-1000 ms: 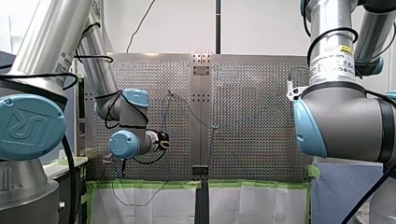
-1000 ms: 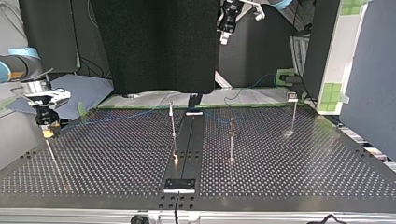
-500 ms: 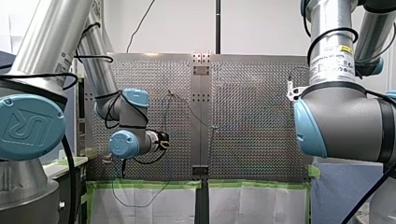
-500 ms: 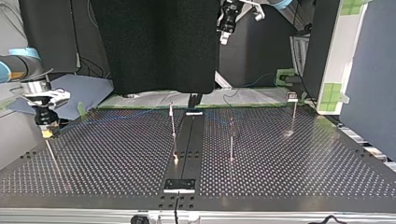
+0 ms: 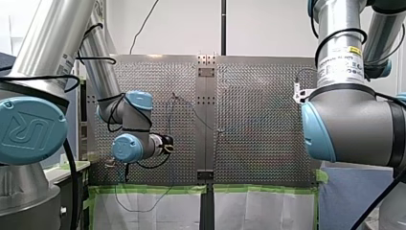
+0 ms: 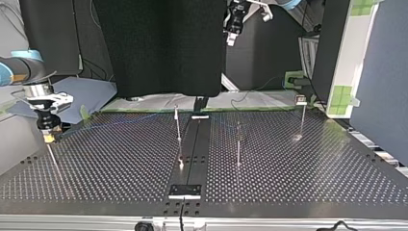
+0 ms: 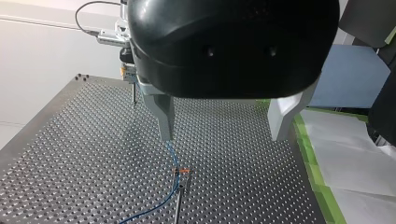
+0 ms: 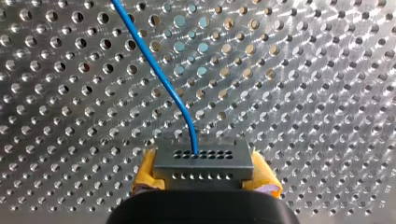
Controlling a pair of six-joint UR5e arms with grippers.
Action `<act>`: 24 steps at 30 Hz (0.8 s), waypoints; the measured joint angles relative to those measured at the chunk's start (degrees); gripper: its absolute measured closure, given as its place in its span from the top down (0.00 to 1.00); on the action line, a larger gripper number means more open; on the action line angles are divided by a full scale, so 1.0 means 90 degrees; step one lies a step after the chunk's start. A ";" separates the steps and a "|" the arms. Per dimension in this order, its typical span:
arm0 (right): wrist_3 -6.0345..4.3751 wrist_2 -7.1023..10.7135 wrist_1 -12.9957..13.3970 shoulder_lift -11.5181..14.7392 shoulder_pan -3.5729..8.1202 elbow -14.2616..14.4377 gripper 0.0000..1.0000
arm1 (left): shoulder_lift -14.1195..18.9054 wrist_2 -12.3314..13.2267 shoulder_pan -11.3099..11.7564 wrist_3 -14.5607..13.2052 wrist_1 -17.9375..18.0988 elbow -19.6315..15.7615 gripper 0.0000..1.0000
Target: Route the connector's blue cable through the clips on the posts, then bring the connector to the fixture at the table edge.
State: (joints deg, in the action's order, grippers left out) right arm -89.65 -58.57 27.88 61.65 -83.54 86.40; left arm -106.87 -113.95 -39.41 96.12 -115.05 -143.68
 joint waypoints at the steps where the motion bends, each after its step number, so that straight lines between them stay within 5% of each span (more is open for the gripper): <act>1: -0.0004 0.0001 0.0002 -0.0003 -0.0003 0.0000 0.00 | 0.0000 0.0000 0.0001 -0.0001 0.0000 0.0000 1.00; 24: -0.0077 -0.0084 0.0063 -0.0016 -0.0069 -0.0023 0.00 | 0.0001 0.0015 -0.0003 -0.0010 0.0001 0.0004 1.00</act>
State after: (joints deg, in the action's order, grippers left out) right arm -90.35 -59.32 28.45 61.50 -84.16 86.19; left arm -106.86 -113.81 -39.44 96.02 -115.04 -143.64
